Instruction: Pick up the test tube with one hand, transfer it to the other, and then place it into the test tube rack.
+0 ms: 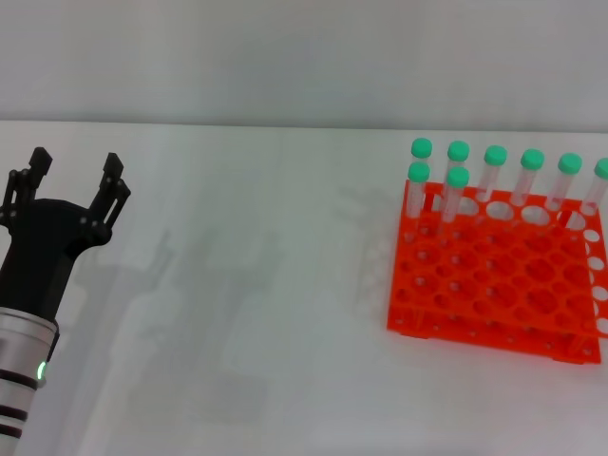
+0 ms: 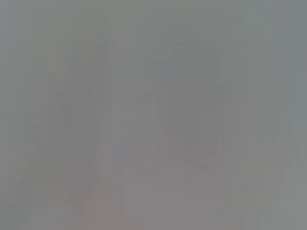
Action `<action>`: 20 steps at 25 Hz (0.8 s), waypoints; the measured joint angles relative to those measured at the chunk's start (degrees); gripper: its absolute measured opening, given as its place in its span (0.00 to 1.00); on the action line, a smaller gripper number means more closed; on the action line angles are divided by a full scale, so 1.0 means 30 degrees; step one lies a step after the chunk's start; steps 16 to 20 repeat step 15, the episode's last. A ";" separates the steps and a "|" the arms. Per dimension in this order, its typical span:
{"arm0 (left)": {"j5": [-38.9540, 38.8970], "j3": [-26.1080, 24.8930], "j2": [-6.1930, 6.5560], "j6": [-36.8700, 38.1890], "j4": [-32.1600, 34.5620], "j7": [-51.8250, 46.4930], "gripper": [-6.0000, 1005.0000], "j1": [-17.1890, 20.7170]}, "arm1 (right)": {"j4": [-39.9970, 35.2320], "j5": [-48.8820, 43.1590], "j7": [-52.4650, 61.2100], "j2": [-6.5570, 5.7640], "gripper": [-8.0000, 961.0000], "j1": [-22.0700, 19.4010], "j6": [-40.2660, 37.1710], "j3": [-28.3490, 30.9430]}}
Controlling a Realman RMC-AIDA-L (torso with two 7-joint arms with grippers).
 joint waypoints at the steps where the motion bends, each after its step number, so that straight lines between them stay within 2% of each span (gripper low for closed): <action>1: 0.0000 0.0000 0.0000 0.0000 0.0000 0.0000 0.83 0.0000 | 0.0908 0.1020 -0.1249 -0.0001 0.67 -0.0014 -0.0122 0.0931; 3: -0.0394 -0.0033 -0.0023 -0.0369 -0.0230 -0.1267 0.83 -0.0099 | 0.3071 0.3192 -0.3840 0.0002 0.67 0.0079 -0.0344 0.3330; 6: -0.0702 -0.0041 -0.0022 -0.0678 -0.0700 -0.2759 0.83 -0.0299 | 0.4710 0.4746 -0.6097 0.0011 0.67 0.0165 -0.0515 0.5123; 9: -0.0950 -0.0044 -0.0011 -0.0855 -0.1075 -0.3907 0.83 -0.0437 | 0.5054 0.5000 -0.7439 0.0035 0.67 0.0147 -0.1036 0.5447; 15: -0.2180 -0.0212 -0.0117 -0.1056 -0.0946 -0.4050 0.83 -0.0584 | 0.5373 0.5076 -0.9075 0.0080 0.67 0.0464 -0.2249 0.5552; 20: -0.2180 -0.0212 -0.0117 -0.1056 -0.0946 -0.4050 0.83 -0.0584 | 0.5373 0.5076 -0.9075 0.0080 0.67 0.0464 -0.2249 0.5552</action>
